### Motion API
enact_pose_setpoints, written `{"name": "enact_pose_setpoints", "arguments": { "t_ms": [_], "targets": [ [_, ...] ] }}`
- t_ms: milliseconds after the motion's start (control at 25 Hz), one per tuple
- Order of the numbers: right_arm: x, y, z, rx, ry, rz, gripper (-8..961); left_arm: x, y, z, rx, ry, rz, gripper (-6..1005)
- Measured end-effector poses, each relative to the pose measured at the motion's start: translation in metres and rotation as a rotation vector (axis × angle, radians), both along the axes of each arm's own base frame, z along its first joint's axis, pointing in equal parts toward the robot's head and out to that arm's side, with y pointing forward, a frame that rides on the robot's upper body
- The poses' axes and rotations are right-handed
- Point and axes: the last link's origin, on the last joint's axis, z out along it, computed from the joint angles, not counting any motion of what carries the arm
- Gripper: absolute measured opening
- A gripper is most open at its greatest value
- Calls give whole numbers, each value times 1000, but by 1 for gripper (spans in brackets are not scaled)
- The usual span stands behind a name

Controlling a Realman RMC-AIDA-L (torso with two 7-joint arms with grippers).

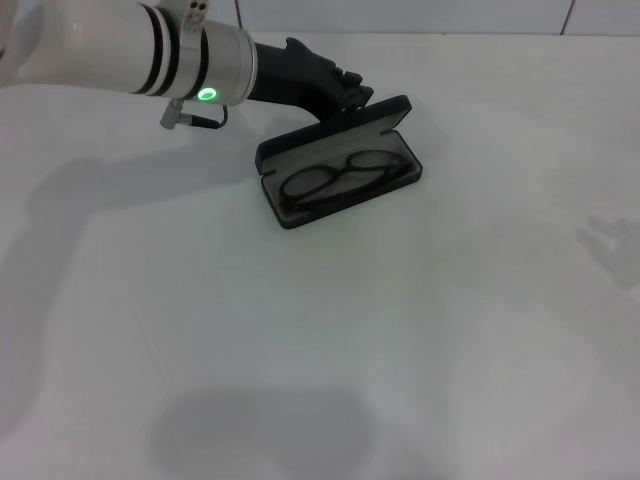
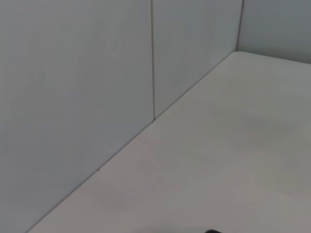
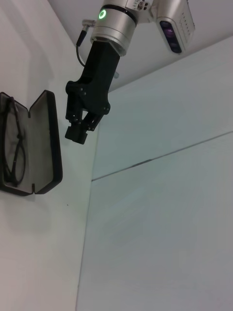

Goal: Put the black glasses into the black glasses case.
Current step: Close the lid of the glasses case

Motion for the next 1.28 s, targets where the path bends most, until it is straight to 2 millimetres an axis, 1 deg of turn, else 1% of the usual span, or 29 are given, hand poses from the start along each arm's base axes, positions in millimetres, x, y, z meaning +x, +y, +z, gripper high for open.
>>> {"name": "enact_pose_setpoints", "arguments": {
  "t_ms": [280,760,1080,1280],
  "targets": [
    [-1,2,-3,-7,0,12,202,-4,-3,-6,-16,8,8,187],
    [-1,2,-5,-9,1,17,201,-7,-5,-8,-16,9,19,188],
    [-2,2,-7,-17,2,24,201,-7,-13,-13,-85,29,2,188],
    [-4,3,-10,-28,2,34,201,-8,-17,-15,-96,35,-3,188]
  ]
}}
